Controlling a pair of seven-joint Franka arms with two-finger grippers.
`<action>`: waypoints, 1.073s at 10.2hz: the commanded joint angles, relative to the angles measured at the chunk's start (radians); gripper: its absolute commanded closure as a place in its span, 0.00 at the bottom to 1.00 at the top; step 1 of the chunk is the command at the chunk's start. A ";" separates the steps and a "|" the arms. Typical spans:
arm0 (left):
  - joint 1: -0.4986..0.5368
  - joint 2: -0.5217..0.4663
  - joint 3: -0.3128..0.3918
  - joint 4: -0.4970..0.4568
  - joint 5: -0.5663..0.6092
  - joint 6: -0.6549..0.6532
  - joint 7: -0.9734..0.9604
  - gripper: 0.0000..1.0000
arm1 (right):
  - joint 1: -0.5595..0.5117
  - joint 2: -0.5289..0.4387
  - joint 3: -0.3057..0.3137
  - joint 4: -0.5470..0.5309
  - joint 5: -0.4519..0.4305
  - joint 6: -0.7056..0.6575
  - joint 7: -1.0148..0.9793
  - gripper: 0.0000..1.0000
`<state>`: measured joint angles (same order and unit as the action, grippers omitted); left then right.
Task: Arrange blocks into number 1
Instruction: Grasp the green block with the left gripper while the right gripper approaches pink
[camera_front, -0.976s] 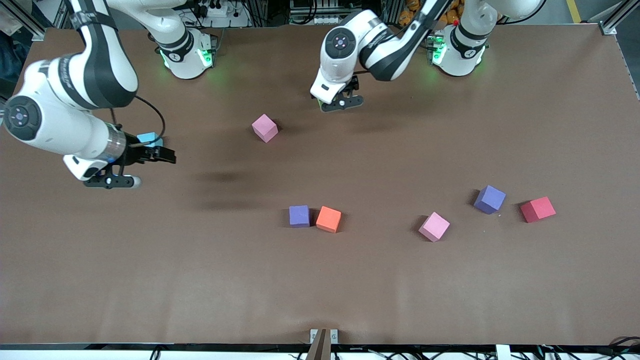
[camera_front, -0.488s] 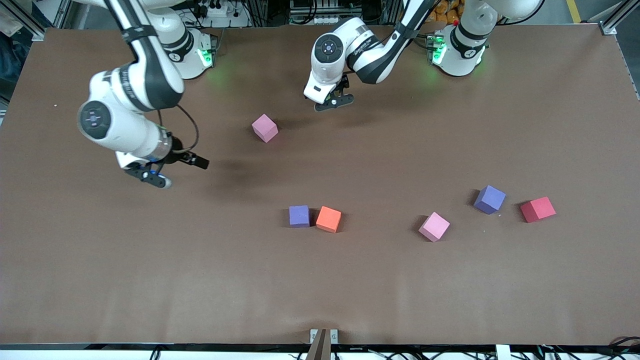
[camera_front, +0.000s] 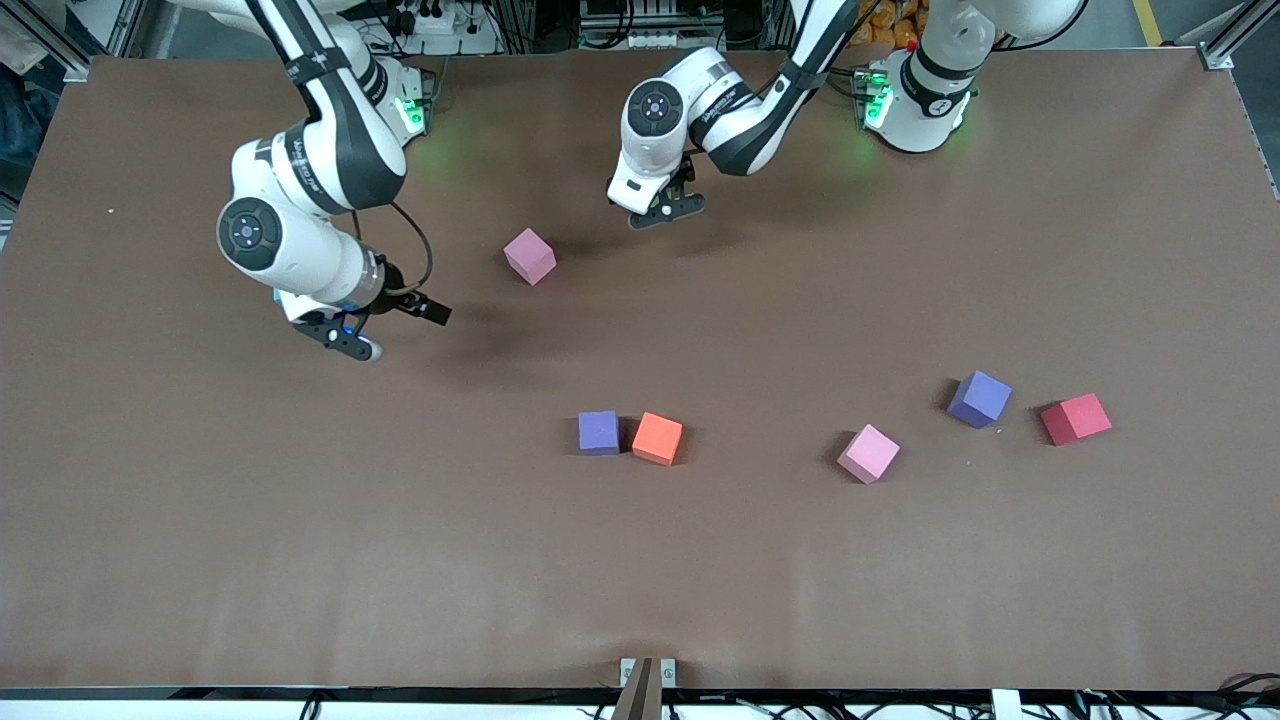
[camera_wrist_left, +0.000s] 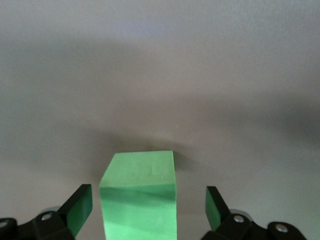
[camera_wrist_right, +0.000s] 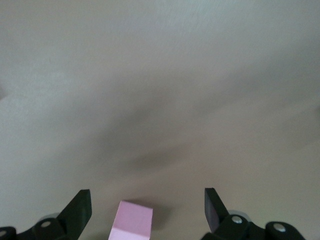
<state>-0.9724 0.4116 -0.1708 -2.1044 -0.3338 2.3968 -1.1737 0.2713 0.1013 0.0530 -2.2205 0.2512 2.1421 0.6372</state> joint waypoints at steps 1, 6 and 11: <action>-0.029 0.024 -0.012 -0.002 -0.028 0.056 -0.014 0.15 | 0.034 -0.022 -0.009 -0.063 0.094 0.016 0.019 0.00; -0.040 0.024 -0.044 -0.054 0.036 0.134 0.014 0.98 | 0.057 0.076 -0.007 -0.073 0.196 0.016 0.021 0.00; -0.020 0.003 -0.042 -0.083 0.096 0.130 0.165 1.00 | 0.069 0.120 -0.007 -0.071 0.291 0.016 0.021 0.00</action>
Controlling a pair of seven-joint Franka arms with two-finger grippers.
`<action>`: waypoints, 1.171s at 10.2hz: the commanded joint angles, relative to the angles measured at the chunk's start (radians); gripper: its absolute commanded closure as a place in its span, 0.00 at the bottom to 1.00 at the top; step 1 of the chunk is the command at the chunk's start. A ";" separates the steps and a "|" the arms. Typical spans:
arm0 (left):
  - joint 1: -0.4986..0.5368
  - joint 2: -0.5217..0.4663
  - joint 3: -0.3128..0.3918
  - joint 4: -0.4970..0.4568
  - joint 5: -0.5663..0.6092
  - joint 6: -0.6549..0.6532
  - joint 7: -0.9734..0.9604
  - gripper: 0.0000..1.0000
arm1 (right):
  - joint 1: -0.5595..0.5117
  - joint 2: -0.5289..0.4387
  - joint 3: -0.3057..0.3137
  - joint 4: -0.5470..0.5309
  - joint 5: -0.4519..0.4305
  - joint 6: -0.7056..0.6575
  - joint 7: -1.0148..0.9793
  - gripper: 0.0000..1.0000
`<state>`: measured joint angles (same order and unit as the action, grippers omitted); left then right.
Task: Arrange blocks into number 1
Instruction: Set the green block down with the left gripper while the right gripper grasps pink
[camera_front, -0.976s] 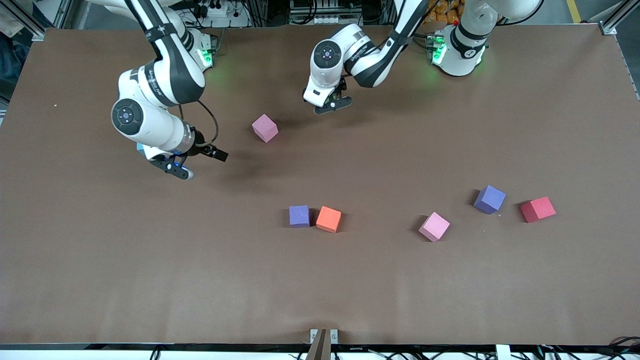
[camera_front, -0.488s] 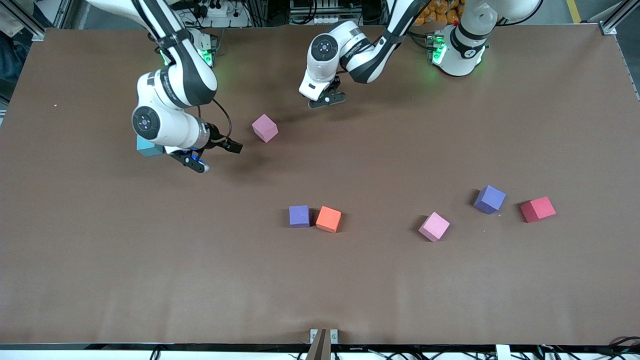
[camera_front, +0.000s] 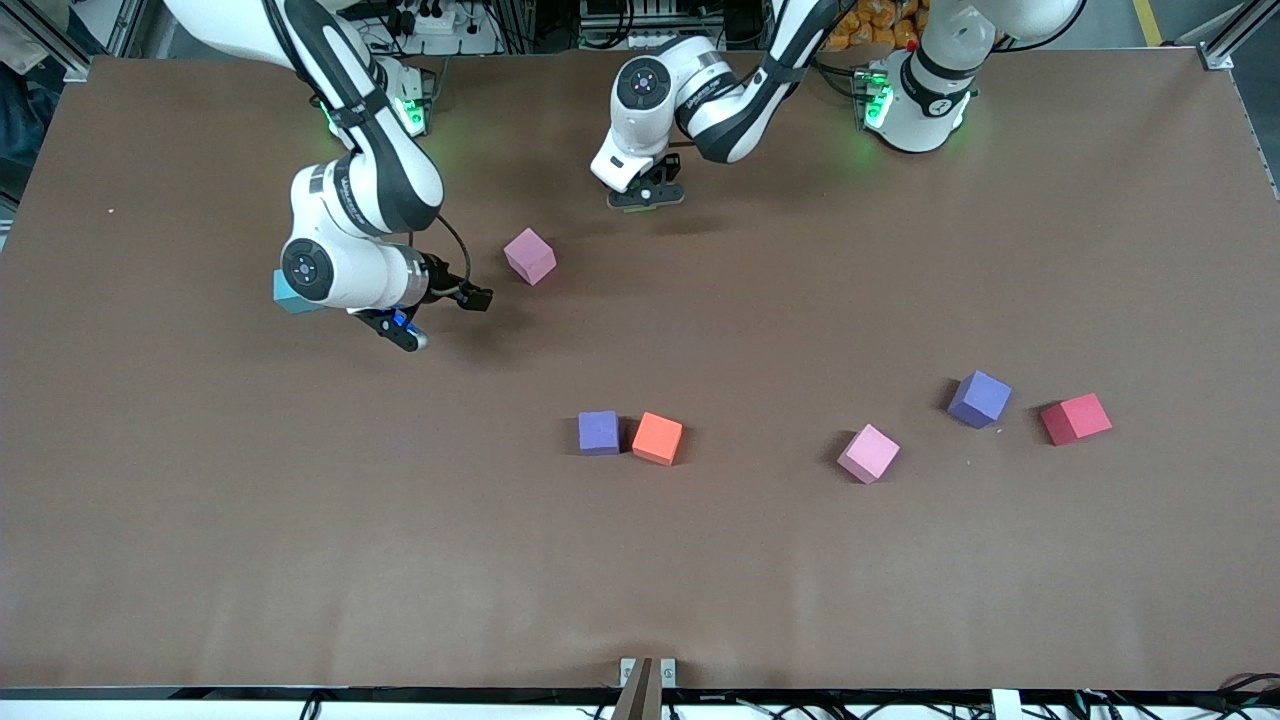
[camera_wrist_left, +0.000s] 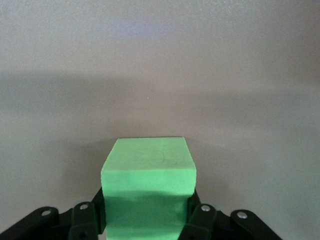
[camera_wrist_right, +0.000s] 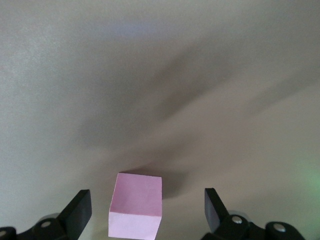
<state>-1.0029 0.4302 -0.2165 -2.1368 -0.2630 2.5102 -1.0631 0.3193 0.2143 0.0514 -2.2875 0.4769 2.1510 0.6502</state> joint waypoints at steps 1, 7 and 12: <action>0.018 -0.018 0.005 -0.051 0.025 0.016 0.093 1.00 | 0.042 0.022 -0.005 -0.004 0.115 0.009 0.008 0.00; 0.041 -0.004 0.032 -0.035 0.096 0.018 0.135 1.00 | 0.081 0.109 0.001 -0.006 0.135 0.007 -0.003 0.00; 0.047 -0.021 0.061 -0.014 0.096 0.013 0.066 0.00 | 0.084 0.106 0.002 0.000 0.179 0.012 -0.023 0.00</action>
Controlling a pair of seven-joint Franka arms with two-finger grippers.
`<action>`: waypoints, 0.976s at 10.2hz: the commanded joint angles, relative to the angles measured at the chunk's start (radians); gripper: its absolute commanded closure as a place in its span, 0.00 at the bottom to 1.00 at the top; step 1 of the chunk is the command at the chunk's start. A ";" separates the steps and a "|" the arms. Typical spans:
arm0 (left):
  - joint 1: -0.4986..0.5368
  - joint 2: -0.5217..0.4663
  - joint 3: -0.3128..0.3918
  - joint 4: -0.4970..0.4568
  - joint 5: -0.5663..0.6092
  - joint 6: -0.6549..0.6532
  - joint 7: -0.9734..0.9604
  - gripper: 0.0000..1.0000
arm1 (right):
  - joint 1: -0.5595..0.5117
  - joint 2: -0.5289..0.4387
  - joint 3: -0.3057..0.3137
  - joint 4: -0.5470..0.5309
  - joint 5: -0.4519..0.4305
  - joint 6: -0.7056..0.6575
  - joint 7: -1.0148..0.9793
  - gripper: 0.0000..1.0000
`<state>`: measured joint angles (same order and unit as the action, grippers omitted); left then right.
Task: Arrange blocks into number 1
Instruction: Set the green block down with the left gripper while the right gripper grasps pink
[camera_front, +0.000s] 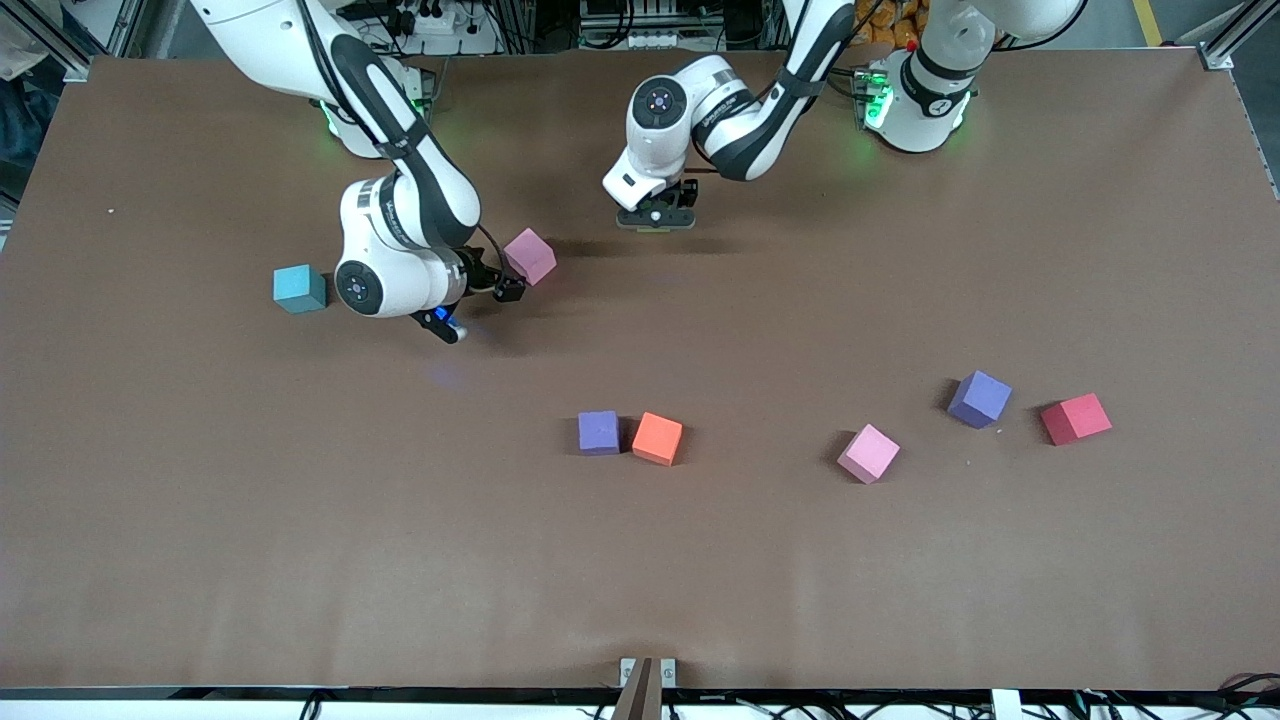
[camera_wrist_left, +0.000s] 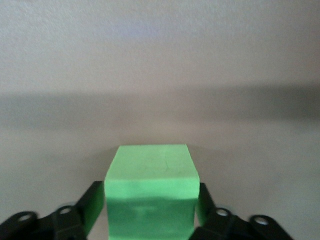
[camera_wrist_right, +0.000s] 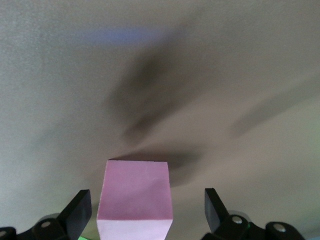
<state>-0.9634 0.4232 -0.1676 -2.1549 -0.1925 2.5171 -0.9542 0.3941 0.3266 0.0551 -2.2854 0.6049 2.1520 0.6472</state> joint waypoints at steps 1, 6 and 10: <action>0.008 -0.033 0.014 0.003 0.025 0.005 -0.058 0.00 | 0.011 -0.005 -0.001 0.000 0.058 0.023 -0.024 0.00; 0.032 -0.129 0.048 0.056 0.025 -0.114 -0.196 0.00 | 0.049 0.009 0.000 0.000 0.068 0.042 -0.026 0.00; 0.145 -0.176 0.123 0.173 0.056 -0.311 -0.161 0.00 | 0.060 0.009 0.000 -0.015 0.068 0.039 -0.050 0.00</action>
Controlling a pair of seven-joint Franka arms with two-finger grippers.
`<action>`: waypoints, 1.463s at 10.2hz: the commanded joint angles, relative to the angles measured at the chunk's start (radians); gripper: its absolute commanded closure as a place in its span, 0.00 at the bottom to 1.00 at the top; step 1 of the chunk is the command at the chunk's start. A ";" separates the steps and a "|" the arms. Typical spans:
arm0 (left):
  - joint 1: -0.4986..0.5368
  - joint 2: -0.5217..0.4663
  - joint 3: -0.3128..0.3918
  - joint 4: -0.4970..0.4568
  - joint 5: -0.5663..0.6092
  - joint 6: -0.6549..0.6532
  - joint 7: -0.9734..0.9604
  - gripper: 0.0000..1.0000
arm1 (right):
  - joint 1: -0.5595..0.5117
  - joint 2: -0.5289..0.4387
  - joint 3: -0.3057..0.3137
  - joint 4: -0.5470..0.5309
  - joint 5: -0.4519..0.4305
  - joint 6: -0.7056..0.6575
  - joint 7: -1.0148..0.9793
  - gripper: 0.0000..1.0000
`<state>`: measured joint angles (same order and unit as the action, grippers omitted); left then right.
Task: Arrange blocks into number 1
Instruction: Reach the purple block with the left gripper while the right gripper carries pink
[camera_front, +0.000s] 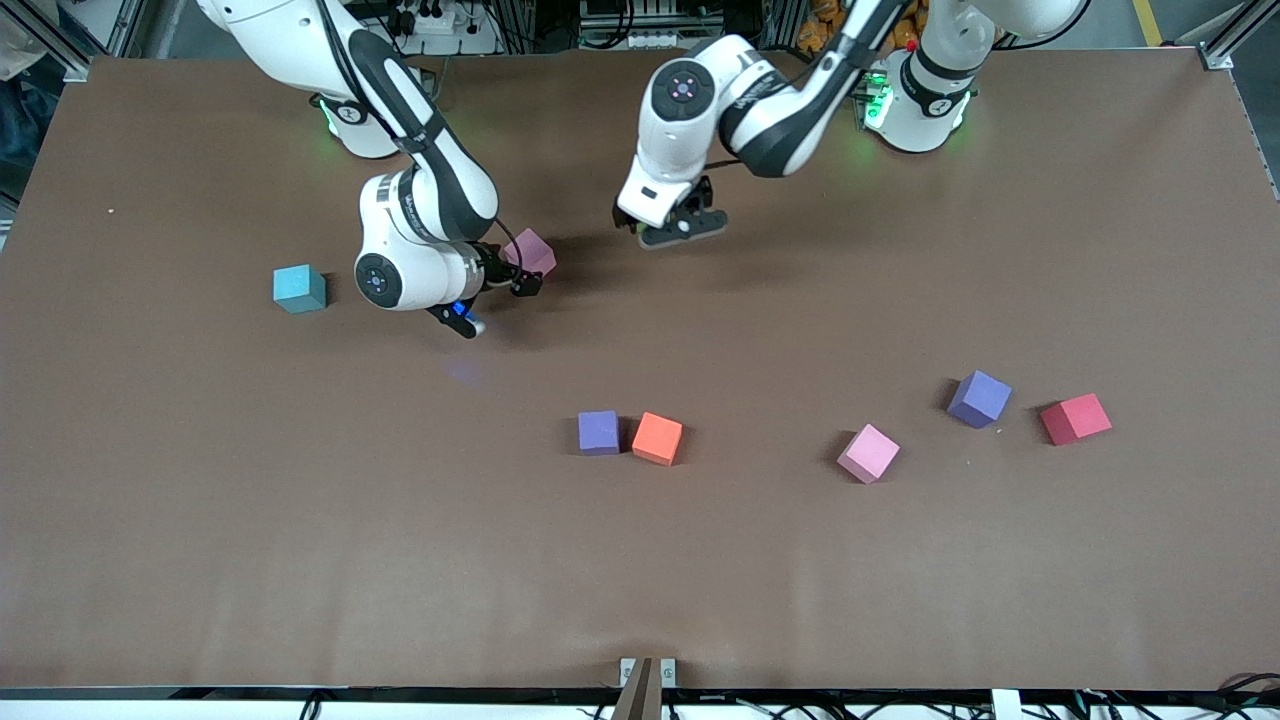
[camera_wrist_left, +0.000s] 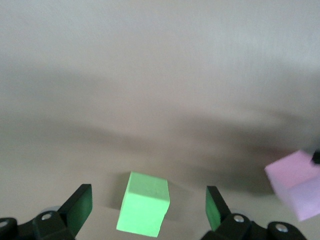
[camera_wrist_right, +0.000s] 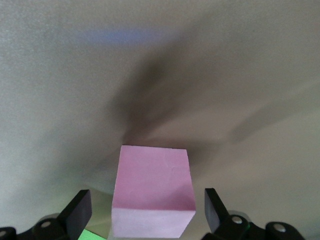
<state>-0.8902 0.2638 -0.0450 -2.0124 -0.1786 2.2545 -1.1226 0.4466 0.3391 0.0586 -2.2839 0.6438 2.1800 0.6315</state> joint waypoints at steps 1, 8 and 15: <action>0.124 -0.020 0.001 0.046 0.109 -0.050 0.059 0.00 | 0.009 -0.002 -0.003 -0.020 0.030 0.012 -0.038 0.00; 0.606 0.008 -0.001 0.179 0.157 -0.062 0.663 0.00 | 0.038 0.017 -0.002 -0.014 0.031 0.017 -0.045 0.44; 0.732 0.161 0.097 0.201 0.240 -0.062 1.043 0.00 | 0.130 0.024 0.003 0.220 -0.094 -0.012 -0.078 0.45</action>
<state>-0.1602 0.4082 0.0178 -1.8400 0.0404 2.2007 -0.1073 0.5510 0.3556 0.0627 -2.1289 0.6200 2.1887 0.5647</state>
